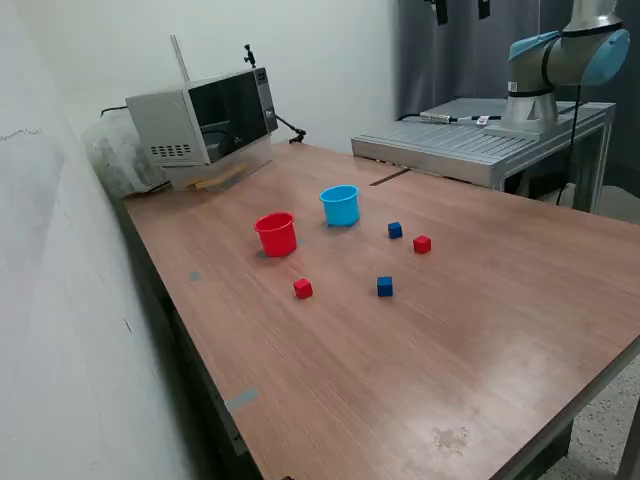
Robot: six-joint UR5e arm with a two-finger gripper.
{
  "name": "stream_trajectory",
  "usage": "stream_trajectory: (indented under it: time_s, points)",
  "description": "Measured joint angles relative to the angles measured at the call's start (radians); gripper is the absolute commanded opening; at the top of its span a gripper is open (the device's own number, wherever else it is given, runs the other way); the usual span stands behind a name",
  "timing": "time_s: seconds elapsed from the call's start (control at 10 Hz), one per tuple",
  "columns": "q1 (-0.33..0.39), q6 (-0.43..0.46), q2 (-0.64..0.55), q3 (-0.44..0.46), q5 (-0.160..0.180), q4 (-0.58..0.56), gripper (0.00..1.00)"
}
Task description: Place red objects in the red bin, and blue objects in the blue bin.
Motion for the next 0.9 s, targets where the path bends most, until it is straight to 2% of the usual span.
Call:
stream_trajectory:
  time_s: [0.6, 0.9]
  points:
    - [0.043, -0.004, 0.373, -0.110, 0.023, -0.404, 1.00]
    - [0.078, -0.001, 0.538, -0.153, 0.026, -0.544, 1.00]
